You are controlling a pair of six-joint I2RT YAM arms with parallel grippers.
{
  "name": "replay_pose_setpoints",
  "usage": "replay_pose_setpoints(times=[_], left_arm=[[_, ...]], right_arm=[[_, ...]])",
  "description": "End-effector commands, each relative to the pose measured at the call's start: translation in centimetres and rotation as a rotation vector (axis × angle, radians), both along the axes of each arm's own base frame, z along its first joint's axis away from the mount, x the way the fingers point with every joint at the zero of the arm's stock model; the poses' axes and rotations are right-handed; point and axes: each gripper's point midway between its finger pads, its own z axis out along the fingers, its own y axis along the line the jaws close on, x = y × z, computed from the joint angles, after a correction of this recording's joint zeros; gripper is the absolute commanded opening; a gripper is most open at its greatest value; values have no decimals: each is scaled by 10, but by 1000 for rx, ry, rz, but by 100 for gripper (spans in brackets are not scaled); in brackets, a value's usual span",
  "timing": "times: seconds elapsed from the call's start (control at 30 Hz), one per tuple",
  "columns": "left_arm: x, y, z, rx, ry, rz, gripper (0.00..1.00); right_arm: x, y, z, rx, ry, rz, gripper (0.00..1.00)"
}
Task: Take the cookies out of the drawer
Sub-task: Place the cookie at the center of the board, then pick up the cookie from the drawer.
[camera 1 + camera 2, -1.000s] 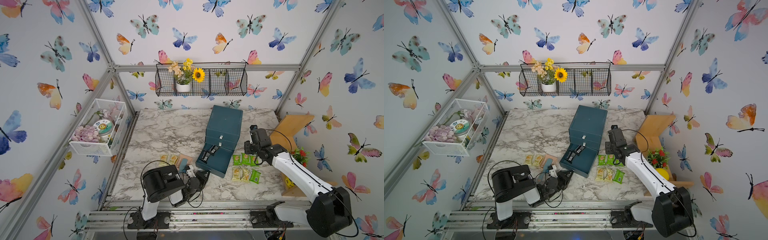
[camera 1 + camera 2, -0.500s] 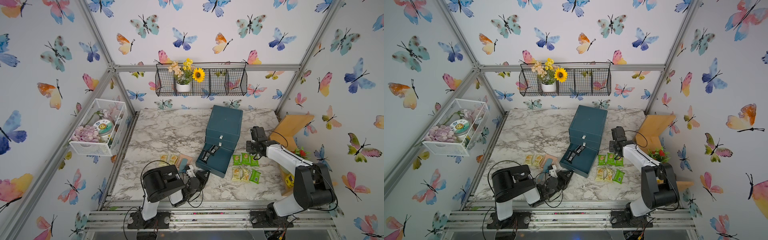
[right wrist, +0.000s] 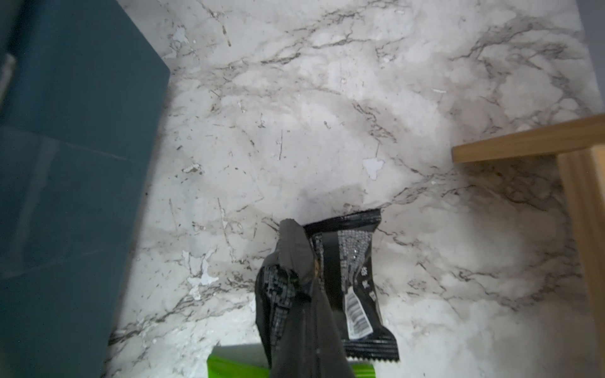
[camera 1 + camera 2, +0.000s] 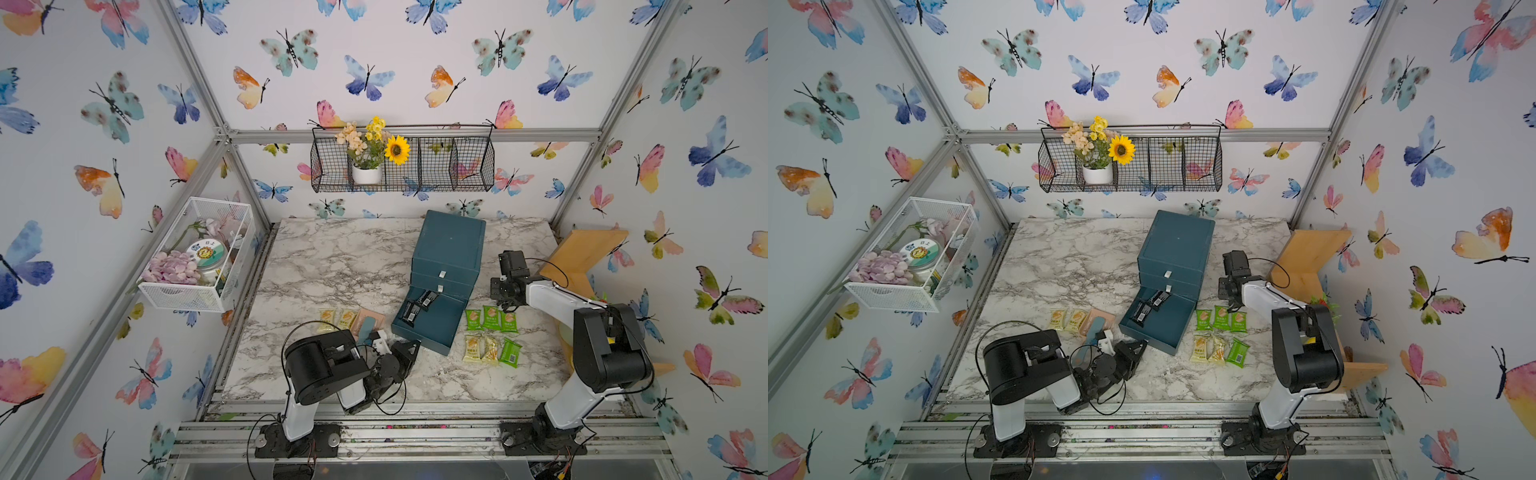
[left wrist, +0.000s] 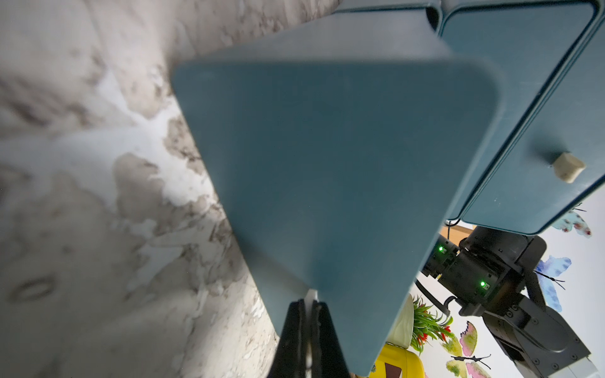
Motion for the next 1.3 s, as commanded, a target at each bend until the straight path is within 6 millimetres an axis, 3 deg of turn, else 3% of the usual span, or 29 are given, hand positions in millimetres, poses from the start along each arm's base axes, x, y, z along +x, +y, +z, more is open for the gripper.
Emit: replay_pose_setpoints(times=[0.0, 0.13, 0.27, 0.43, 0.53, 0.8, 0.97, 1.07, 1.27], left_arm=[[4, 8, -5, 38, -2, 31, 0], [5, 7, -5, 37, -2, 32, 0], [4, 7, -5, 39, -2, 31, 0], [4, 7, -5, 37, -2, 30, 0], [4, 8, -5, 37, -2, 30, 0], [4, 9, -5, 37, -5, 33, 0], [3, 9, -6, 38, -3, 30, 0], [3, 11, -7, 47, -2, 33, 0], [3, 12, -6, 53, -4, 33, 0]], right_arm=[[10, 4, -1, 13, -7, 13, 7], [10, 17, -4, 79, 5, 48, 19], [10, 30, 5, 150, -10, 81, 28], [6, 38, 25, 216, -48, 98, 33], [0, 34, 38, 223, -69, 80, 34], [-31, 20, 104, 212, -229, 74, 35], [-48, 29, 135, 231, -257, 142, 35], [-57, 48, 154, 240, -290, 217, 37], [-88, 128, 187, 148, -394, 565, 41]])
